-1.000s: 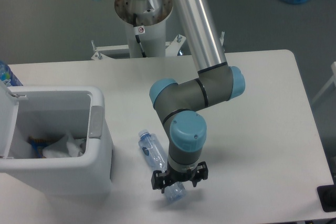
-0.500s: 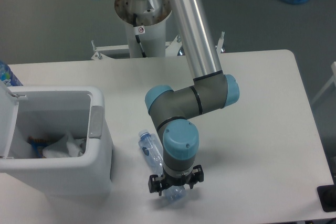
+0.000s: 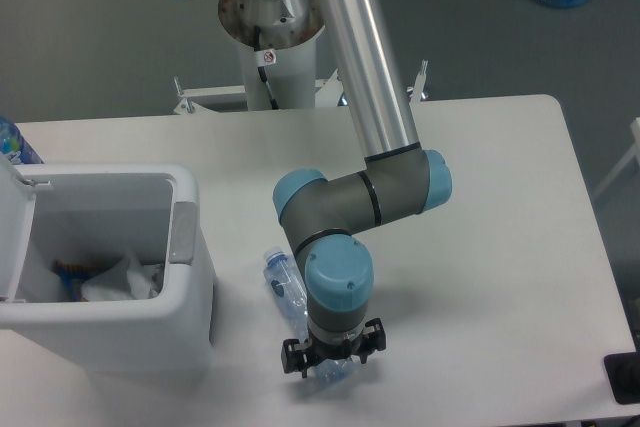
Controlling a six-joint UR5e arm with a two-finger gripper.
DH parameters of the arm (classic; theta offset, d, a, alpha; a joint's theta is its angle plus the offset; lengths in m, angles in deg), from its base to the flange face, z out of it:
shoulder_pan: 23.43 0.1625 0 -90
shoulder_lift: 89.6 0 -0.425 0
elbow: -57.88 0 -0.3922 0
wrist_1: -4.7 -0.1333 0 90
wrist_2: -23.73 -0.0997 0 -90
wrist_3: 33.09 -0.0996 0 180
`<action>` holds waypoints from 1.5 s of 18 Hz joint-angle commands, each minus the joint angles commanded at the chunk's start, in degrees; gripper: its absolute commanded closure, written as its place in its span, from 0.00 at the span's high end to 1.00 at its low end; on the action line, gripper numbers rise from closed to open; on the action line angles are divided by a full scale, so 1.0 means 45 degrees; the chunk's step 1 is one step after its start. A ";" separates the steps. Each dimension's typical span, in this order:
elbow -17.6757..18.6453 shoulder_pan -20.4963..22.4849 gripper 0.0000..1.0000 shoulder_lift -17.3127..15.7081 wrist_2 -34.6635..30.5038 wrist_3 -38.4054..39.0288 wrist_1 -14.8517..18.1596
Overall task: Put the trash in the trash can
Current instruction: 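Close the gripper around the water bottle's cap end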
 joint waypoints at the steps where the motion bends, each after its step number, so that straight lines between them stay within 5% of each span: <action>1: 0.0000 0.0000 1.00 0.0039 -0.0001 0.0000 0.0000; 15: -0.0020 -0.0097 0.64 0.0020 -0.0195 0.0000 0.0000; 27: -0.0020 -0.0137 0.57 -0.0039 -0.0313 -0.0039 0.0020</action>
